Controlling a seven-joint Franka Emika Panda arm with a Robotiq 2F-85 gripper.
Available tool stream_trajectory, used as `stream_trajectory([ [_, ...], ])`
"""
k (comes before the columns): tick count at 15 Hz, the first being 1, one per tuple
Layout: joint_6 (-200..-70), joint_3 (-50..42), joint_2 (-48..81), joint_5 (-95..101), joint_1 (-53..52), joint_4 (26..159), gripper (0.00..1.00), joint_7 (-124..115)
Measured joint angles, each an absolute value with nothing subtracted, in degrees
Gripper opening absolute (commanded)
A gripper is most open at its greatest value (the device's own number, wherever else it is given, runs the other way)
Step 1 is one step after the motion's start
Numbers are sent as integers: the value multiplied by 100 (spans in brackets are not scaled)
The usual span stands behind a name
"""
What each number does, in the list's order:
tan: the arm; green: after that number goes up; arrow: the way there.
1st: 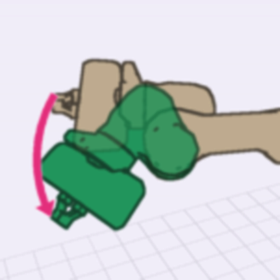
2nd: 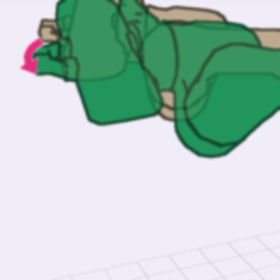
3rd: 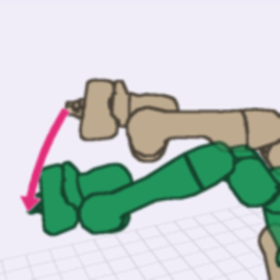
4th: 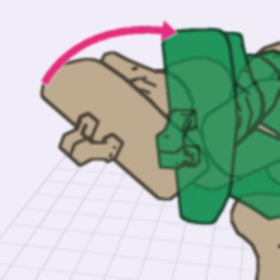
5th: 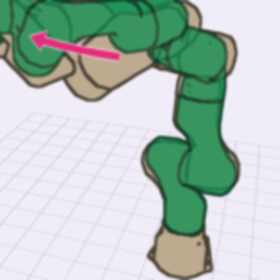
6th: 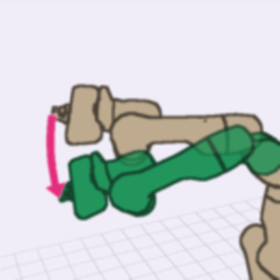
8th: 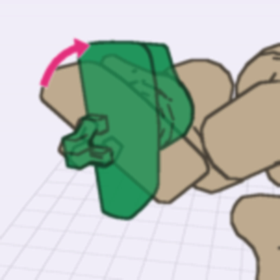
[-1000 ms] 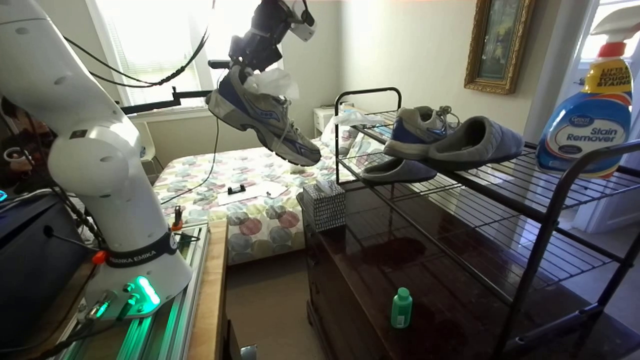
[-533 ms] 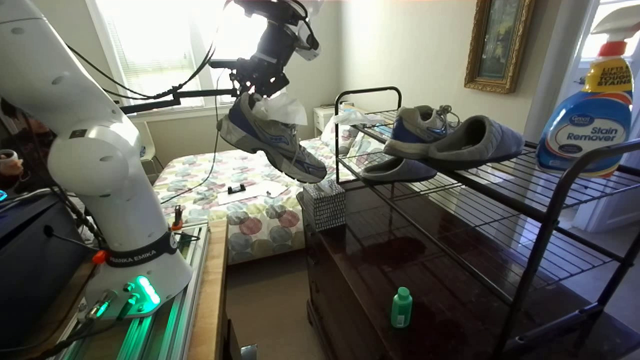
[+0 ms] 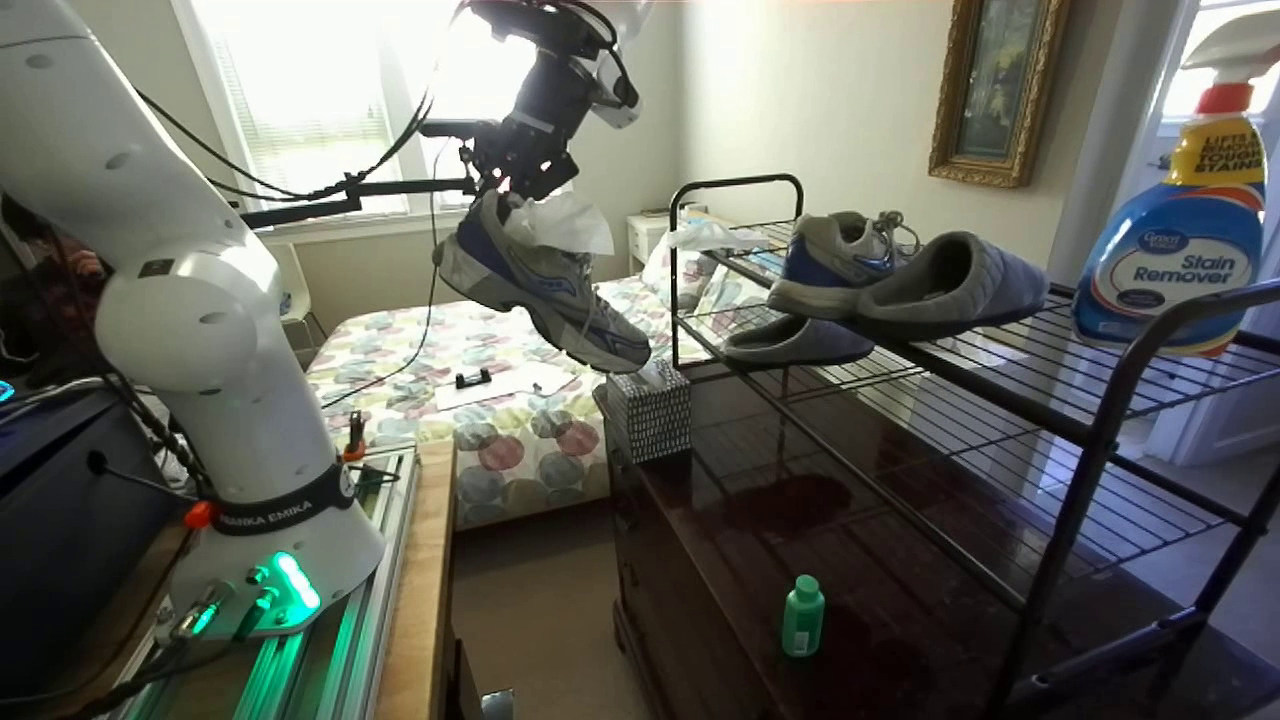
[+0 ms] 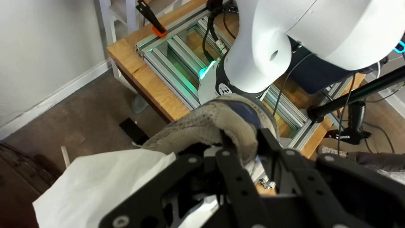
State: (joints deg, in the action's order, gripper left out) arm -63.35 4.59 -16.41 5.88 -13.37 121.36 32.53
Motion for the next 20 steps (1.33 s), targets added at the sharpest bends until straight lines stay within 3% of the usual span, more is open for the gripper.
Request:
stream_trajectory([
  [20,-8557,502,-626,1221,-1129,12564,6,3280],
])
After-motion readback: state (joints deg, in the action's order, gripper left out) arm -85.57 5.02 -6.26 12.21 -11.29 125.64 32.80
